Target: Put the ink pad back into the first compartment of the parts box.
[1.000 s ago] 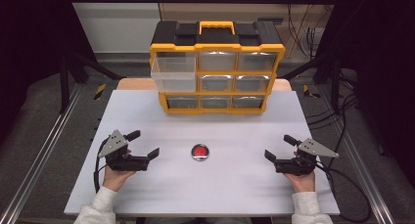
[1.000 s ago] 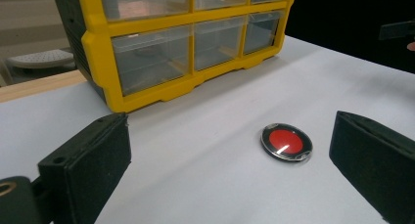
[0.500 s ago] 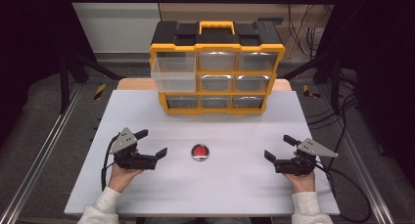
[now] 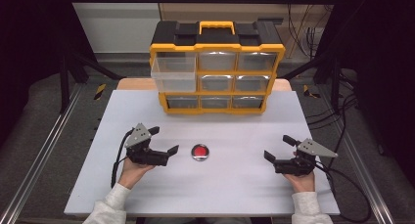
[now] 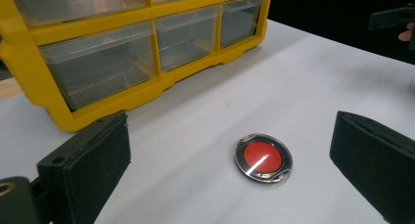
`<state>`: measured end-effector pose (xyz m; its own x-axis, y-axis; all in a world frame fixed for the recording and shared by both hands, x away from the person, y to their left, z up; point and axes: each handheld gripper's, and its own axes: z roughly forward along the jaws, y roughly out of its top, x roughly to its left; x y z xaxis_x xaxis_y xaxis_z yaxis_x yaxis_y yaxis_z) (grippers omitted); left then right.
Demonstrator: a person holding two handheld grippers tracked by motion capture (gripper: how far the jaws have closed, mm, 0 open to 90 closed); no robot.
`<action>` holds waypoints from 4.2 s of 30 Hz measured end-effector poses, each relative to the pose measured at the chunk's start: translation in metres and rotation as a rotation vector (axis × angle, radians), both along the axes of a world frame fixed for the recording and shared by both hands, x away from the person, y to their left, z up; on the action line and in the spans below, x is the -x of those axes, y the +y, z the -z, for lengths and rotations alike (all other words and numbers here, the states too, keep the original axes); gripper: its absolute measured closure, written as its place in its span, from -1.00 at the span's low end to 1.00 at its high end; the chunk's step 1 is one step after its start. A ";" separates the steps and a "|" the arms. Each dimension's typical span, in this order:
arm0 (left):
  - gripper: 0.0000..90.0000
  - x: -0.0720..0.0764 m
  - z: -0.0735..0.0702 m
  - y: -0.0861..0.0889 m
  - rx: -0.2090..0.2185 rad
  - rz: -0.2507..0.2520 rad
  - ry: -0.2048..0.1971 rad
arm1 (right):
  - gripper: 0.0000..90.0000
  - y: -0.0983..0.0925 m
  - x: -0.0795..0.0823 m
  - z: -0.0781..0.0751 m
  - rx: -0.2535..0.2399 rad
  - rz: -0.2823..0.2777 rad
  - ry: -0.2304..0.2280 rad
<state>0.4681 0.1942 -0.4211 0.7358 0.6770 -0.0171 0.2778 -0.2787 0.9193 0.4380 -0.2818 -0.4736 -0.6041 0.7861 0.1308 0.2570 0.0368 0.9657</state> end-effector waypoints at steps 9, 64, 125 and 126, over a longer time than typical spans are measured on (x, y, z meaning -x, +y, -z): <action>-0.97 -0.008 0.004 -0.022 -0.027 0.026 0.026 | -1.00 0.000 0.000 0.000 0.001 -0.002 0.001; -0.85 -0.042 0.062 -0.104 -0.330 0.061 0.256 | -1.00 0.001 -0.001 0.001 0.004 -0.012 0.005; -0.35 -0.035 0.049 -0.106 -0.357 0.058 0.262 | -1.00 0.000 0.000 0.000 -0.007 -0.013 0.010; -0.35 -0.035 0.047 -0.105 -0.356 0.061 0.260 | -1.00 0.000 0.000 0.000 -0.007 -0.013 0.008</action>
